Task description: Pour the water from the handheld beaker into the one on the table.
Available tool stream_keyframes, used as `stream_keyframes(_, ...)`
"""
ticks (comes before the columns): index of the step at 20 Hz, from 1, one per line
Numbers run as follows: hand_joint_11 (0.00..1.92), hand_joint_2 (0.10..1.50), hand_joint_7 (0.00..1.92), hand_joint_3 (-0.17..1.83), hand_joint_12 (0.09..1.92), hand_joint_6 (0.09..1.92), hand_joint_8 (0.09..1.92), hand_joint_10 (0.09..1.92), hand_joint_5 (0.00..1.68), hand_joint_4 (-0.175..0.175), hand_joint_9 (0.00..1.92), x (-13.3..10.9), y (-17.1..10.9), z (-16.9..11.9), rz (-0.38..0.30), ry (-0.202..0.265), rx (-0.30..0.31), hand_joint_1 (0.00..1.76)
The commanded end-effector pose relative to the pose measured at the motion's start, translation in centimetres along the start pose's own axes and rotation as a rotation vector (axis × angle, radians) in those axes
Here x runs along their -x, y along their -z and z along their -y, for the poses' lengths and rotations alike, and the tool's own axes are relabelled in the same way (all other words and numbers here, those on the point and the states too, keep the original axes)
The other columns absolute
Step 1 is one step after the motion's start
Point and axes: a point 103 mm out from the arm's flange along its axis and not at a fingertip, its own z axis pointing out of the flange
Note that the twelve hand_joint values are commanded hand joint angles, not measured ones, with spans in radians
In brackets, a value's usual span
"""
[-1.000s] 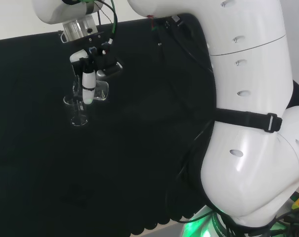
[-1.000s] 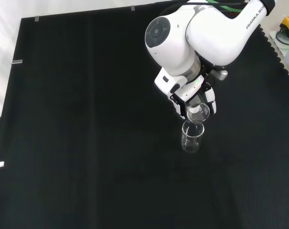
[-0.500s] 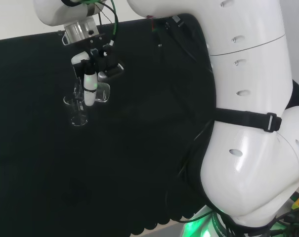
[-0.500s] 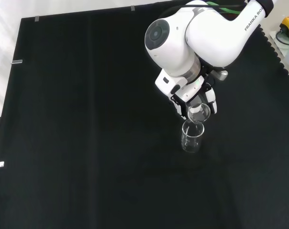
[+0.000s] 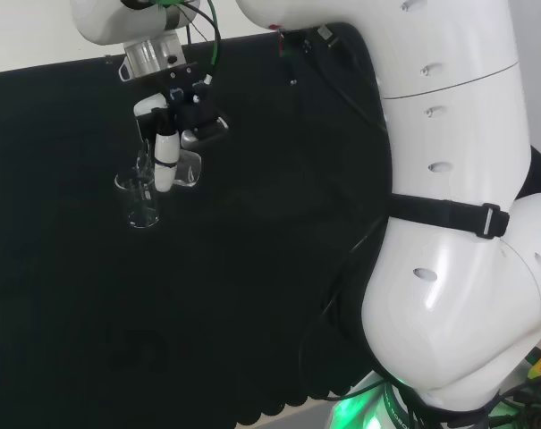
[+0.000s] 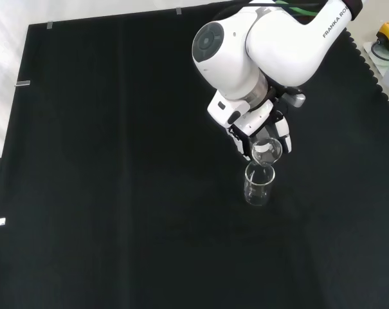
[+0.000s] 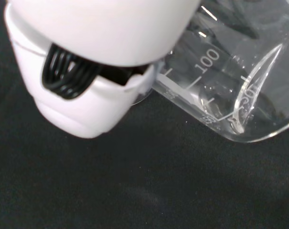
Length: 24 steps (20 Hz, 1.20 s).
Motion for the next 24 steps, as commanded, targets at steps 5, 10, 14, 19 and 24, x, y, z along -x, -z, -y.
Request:
stream_keyframes(5, 1.26, 0.57, 1.64, 0.66, 0.71, 0.27, 0.09, 0.30, 1.46, -0.175, 1.47, 0.0, 0.2, 0.1, 0.012, -0.011, -0.020, 1.44)
stream_keyframes(10, 1.26, 0.57, 1.64, 0.66, 0.71, 0.27, 0.09, 0.30, 1.46, -0.175, 1.47, -0.6, 0.4, 0.0, 0.034, -0.020, -0.030, 1.44)
stream_keyframes(14, 1.26, 0.57, 1.64, 0.66, 0.71, 0.27, 0.09, 0.30, 1.46, -0.175, 1.47, -0.5, 0.5, 0.1, 0.032, -0.021, -0.033, 1.44)
stream_keyframes(19, 1.26, 0.57, 1.64, 0.66, 0.71, 0.27, 0.09, 0.31, 1.46, -0.175, 1.46, 0.0, 0.9, 0.5, 0.035, -0.028, -0.040, 1.44)
stream_keyframes(24, 1.26, 0.57, 1.64, 0.66, 0.71, 0.28, 0.09, 0.31, 1.46, -0.175, 1.46, -0.6, 1.2, 0.2, 0.053, -0.037, -0.047, 1.44)
